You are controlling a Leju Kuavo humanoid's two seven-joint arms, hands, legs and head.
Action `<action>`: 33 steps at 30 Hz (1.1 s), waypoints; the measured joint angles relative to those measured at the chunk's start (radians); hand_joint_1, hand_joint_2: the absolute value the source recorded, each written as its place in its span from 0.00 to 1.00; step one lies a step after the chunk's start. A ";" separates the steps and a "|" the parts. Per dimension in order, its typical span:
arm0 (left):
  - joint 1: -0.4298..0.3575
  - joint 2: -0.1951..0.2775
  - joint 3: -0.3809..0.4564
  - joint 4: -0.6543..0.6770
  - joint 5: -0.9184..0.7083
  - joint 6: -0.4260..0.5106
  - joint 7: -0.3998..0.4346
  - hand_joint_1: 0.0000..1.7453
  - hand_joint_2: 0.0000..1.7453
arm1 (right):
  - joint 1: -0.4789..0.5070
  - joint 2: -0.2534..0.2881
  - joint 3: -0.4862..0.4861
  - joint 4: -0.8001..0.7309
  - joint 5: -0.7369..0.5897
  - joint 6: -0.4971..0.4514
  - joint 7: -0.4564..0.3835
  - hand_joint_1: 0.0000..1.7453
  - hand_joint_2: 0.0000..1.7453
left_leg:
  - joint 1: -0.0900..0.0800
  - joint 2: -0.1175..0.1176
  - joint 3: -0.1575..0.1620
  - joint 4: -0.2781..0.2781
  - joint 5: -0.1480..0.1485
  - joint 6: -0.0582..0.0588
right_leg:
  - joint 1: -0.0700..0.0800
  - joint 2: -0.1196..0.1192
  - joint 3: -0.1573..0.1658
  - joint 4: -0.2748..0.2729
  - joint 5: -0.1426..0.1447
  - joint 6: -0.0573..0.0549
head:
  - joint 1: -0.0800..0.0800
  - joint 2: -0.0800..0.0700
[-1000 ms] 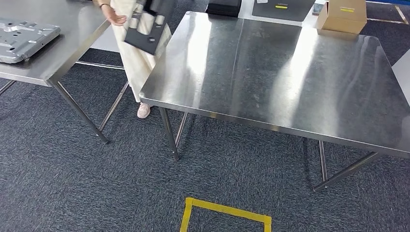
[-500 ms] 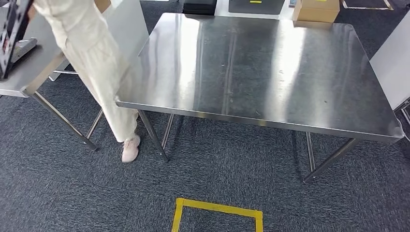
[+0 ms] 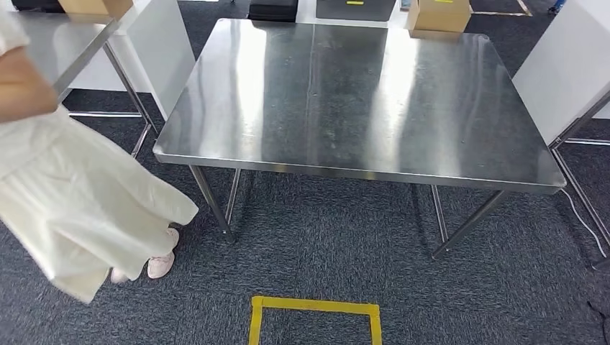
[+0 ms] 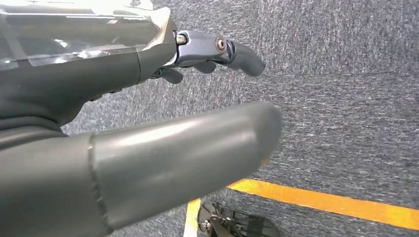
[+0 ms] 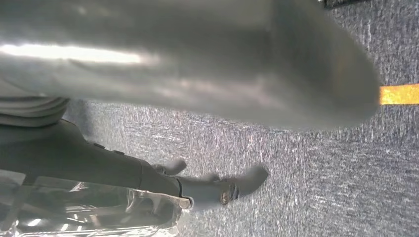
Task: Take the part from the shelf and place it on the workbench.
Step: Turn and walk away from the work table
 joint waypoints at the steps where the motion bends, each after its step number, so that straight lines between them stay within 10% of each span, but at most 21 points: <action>1: -0.001 -0.001 0.000 0.000 -0.001 0.000 0.000 0.00 0.00 | 0.001 0.000 0.003 0.000 0.001 -0.001 0.001 0.00 0.00 | -0.003 0.004 0.001 0.001 0.001 0.004 | 0.000 0.001 0.001 -0.006 0.010 -0.001 | -0.001 0.000; 16: -0.003 -0.001 0.012 0.000 0.011 -0.008 0.031 0.00 0.00 | 0.002 -0.001 0.017 0.000 0.008 -0.004 0.003 0.00 0.00 | -0.008 0.007 -0.001 0.003 0.003 0.012 | -0.004 0.002 0.002 -0.015 0.016 0.003 | -0.002 0.000; 25: -0.006 0.000 0.015 0.000 -0.002 -0.021 0.027 0.00 0.00 | 0.004 0.002 0.017 0.000 0.005 -0.006 0.003 0.00 0.00 | -0.007 0.012 -0.001 -0.003 0.018 0.028 | -0.014 0.003 -0.003 -0.018 0.025 0.024 | -0.003 0.000; 31: -0.008 -0.002 0.015 0.001 -0.008 -0.022 0.027 0.00 0.00 | 0.004 0.003 0.017 0.000 -0.002 -0.007 0.003 0.00 0.00 | 0.005 0.041 -0.017 -0.022 0.051 0.041 | -0.016 -0.026 -0.097 0.249 -0.131 0.015 | 0.004 0.000; 33: -0.008 -0.002 0.015 0.001 -0.008 -0.023 0.028 0.00 0.00 | 0.005 0.002 0.017 0.000 -0.004 -0.007 0.003 0.00 0.00 | 0.008 0.046 -0.027 -0.021 0.057 0.033 | -0.020 -0.028 -0.066 0.236 -0.125 0.032 | 0.004 0.000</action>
